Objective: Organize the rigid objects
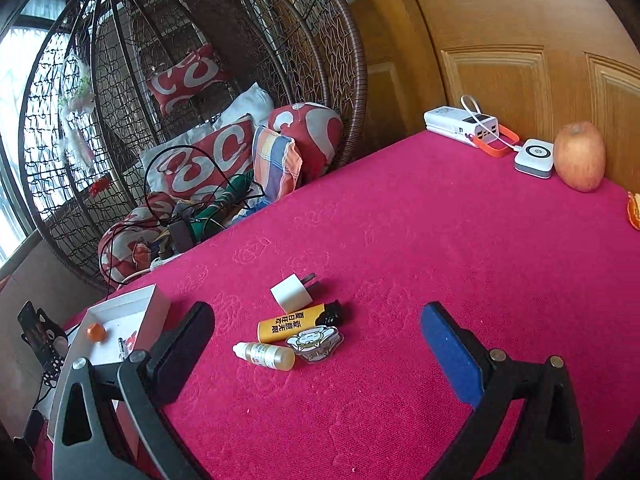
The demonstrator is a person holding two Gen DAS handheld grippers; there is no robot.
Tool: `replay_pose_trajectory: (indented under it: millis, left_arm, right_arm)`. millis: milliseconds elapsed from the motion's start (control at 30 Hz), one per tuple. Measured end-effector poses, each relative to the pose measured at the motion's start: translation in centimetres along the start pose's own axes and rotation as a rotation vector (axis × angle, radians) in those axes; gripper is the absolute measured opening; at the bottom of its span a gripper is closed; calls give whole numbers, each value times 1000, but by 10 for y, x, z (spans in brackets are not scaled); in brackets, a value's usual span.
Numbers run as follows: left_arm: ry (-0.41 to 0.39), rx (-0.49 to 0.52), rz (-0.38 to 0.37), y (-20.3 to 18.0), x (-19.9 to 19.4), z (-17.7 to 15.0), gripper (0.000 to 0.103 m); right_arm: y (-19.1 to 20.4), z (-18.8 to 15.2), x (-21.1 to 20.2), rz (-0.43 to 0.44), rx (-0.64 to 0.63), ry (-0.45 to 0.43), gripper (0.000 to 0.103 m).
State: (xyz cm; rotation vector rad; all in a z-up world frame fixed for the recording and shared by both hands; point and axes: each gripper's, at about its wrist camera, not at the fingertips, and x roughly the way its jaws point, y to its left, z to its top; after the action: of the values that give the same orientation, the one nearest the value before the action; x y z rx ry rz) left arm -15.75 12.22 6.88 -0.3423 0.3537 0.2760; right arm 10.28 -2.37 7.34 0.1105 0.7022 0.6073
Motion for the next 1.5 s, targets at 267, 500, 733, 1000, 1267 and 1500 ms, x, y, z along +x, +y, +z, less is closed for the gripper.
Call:
replay_pose_trajectory:
  millis: [267, 500, 733, 1000, 1267, 1500]
  left_arm:
    - [58, 41, -5, -14, 13, -8, 103]
    - [84, 54, -2, -19, 19, -11, 103]
    - [124, 85, 16, -30, 29, -16, 103]
    - [200, 138, 29, -59, 71, 2, 103]
    - [351, 180, 148, -76, 183, 14, 103]
    - [407, 87, 181, -78, 241, 19, 103]
  right_arm:
    - [-4, -11, 32, -38, -126, 151, 75]
    - [16, -11, 58, -32, -224, 226, 60]
    - [32, -13, 71, -42, -328, 243, 47]
    - [-14, -11, 41, 72, -154, 183, 44]
    - [-65, -10, 37, 206, 142, 161, 44]
    - [-75, -11, 38, 283, 210, 155, 44]
